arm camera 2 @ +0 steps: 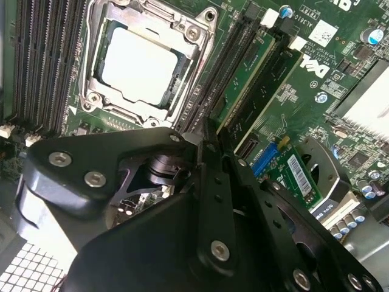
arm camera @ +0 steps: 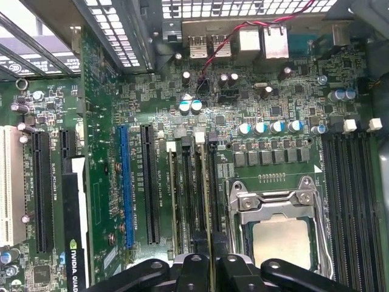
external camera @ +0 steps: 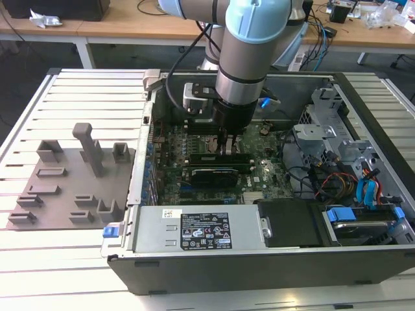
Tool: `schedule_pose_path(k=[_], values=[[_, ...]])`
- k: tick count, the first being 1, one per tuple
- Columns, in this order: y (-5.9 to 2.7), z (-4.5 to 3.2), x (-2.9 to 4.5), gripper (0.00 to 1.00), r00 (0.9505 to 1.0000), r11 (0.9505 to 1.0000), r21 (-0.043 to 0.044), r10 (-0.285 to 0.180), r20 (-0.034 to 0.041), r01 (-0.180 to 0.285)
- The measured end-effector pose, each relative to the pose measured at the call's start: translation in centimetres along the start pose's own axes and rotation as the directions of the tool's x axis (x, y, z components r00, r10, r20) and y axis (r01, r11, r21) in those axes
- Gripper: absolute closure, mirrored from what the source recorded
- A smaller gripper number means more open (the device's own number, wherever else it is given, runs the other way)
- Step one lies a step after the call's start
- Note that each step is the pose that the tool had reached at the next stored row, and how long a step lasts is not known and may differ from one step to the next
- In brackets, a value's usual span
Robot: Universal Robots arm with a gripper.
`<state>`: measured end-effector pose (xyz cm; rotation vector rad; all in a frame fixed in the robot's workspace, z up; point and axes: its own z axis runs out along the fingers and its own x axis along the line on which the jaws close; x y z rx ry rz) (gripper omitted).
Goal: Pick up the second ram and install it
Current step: 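Insert the second ram into the second slot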
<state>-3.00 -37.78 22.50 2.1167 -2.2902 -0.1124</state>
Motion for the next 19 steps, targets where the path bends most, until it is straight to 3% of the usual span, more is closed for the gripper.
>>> schedule_pose_path(k=[19], values=[[-0.03,0.21,0.05,0.86,1.0000,1.0000,0.0008,0.008,0.0034,-0.008]])
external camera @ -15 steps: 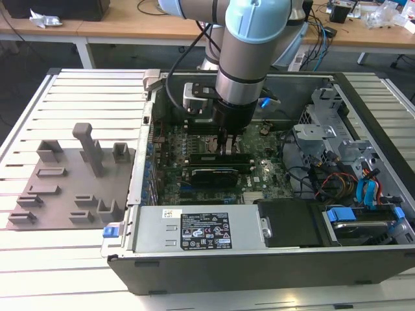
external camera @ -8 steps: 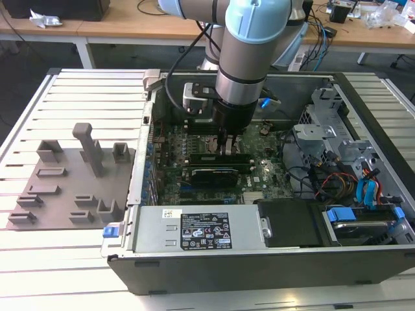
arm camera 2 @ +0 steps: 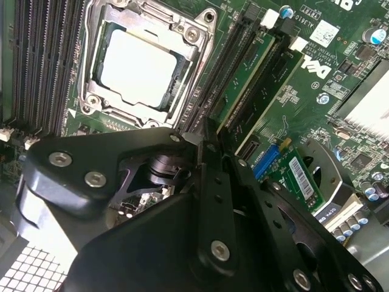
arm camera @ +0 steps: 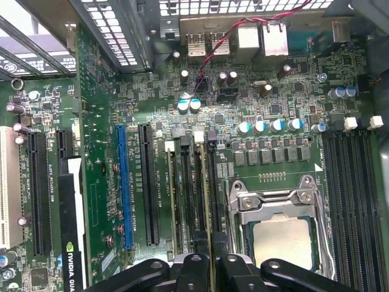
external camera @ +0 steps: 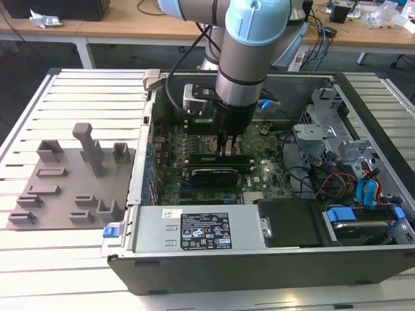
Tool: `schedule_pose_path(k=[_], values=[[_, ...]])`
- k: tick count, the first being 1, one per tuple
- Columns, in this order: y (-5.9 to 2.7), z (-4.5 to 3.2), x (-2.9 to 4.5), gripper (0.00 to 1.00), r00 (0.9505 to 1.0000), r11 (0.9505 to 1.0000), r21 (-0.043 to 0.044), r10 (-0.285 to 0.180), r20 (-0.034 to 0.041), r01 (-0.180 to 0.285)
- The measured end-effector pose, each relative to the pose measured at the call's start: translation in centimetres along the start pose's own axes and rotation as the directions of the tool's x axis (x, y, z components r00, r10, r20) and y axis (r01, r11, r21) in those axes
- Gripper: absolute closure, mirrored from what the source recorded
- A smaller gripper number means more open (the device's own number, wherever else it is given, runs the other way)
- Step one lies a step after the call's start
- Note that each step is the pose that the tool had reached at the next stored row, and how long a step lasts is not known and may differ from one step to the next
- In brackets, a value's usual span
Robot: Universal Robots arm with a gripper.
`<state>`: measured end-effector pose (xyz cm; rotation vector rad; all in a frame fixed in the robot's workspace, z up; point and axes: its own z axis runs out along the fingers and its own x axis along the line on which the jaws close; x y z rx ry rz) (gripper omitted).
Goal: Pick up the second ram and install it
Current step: 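Insert the second ram into the second slot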
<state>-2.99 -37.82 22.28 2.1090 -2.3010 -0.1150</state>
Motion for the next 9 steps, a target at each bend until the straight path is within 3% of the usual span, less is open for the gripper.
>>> schedule_pose_path(k=[9], values=[[-0.53,-0.03,-0.05,0.86,1.0000,1.0000,-0.0003,-0.003,-0.0003,0.003]])
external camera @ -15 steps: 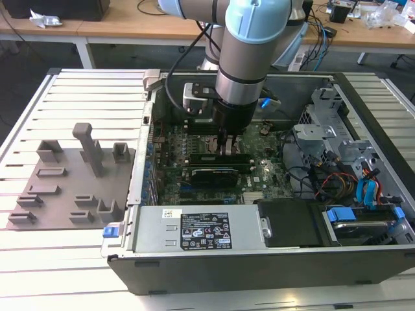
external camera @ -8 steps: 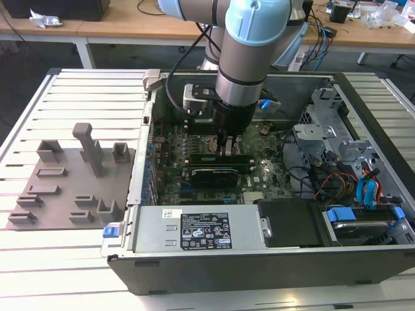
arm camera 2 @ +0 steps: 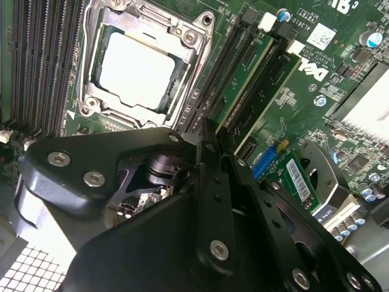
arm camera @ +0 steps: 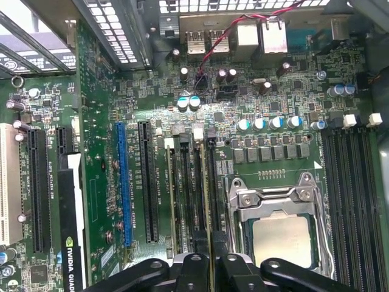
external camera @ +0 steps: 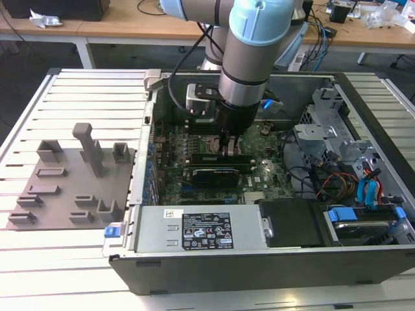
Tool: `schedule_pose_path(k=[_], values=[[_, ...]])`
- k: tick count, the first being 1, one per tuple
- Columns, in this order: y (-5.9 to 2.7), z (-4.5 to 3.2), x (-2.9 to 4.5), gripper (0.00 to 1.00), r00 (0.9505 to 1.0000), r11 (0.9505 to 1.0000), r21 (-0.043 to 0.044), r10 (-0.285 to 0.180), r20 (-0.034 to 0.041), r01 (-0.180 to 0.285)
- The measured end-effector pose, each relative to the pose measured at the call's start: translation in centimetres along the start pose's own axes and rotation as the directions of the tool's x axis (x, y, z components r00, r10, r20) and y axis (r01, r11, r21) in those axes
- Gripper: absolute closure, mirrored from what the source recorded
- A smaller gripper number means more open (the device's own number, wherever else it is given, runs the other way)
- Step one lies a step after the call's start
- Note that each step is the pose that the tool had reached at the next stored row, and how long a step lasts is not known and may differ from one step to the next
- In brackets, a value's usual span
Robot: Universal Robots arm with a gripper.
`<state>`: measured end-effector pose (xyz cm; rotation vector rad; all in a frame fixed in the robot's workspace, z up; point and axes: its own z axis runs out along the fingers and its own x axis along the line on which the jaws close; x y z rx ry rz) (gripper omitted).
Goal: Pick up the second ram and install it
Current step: 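Insert the second ram into the second slot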
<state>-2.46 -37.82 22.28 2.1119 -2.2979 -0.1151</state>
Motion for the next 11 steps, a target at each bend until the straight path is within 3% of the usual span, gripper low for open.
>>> schedule_pose_path(k=[11], values=[[0.03,0.11,0.02,0.86,0.9999,0.9999,-0.0003,-0.014,-0.0008,0.014]])
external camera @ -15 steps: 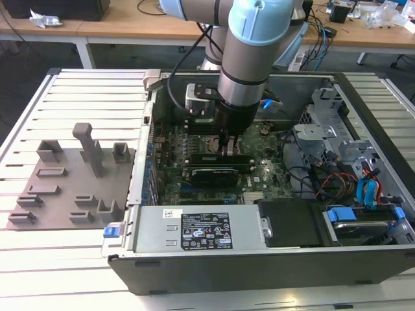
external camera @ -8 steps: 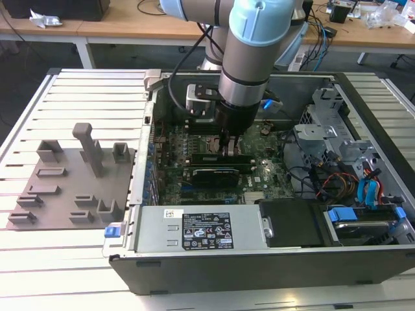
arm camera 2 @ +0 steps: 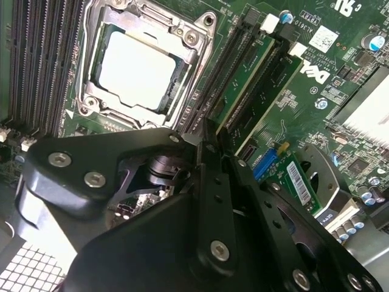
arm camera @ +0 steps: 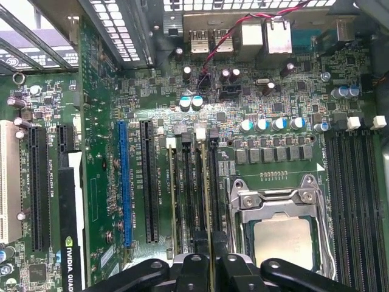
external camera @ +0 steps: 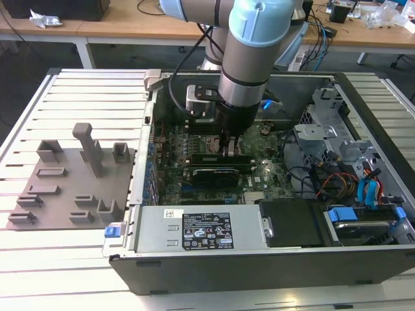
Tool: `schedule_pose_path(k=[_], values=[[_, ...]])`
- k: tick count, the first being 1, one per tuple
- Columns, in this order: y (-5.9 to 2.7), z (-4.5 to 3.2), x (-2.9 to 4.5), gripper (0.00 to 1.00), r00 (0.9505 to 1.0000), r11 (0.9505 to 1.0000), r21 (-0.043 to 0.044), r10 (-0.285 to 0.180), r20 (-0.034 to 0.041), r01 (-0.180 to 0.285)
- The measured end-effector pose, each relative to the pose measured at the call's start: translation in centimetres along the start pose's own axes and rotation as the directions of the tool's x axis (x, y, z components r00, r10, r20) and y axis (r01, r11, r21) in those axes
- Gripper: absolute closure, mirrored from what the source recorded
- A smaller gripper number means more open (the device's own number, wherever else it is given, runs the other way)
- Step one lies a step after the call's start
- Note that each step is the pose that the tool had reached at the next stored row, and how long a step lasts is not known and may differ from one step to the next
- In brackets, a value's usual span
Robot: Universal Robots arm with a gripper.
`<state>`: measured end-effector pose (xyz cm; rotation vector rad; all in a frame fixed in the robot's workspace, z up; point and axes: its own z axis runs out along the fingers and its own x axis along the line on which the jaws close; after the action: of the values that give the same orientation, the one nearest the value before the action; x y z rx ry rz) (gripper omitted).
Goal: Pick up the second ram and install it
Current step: 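Insert the second ram into the second slot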
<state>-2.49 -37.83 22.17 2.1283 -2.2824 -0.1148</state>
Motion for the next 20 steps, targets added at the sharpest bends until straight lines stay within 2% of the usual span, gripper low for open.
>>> schedule_pose_path(k=[9,10,11,13,14,16,17,18,20], values=[[-0.04,0.55,0.01,0.86,1.0000,1.0000,0.0004,0.000,0.0011,0.000],[-0.04,0.54,0.02,0.79,1.0000,1.0000,-0.0002,-0.001,0.0008,0.001],[-0.04,0.53,0.02,0.79,1.0000,1.0000,-0.0001,0.000,0.0010,0.000],[0.02,-0.22,-0.01,0.79,1.0000,1.0000,-0.0002,0.000,0.0006,0.000],[0.12,-1.56,-0.21,0.79,1.0000,1.0000,-0.0001,0.000,0.0001,0.000],[0.27,-3.21,-0.79,0.80,1.0000,1.0000,0.0001,0.000,-0.0025,0.000],[0.34,-4.17,-0.98,0.87,1.0000,1.0000,0.0002,0.000,-0.0044,0.000],[0.37,-4.67,-1.04,0.90,1.0000,1.0000,0.0003,0.000,-0.0049,0.000],[0.37,-4.68,-1.04,0.90,1.0000,1.0000,0.0003,0.000,-0.0047,0.000]])
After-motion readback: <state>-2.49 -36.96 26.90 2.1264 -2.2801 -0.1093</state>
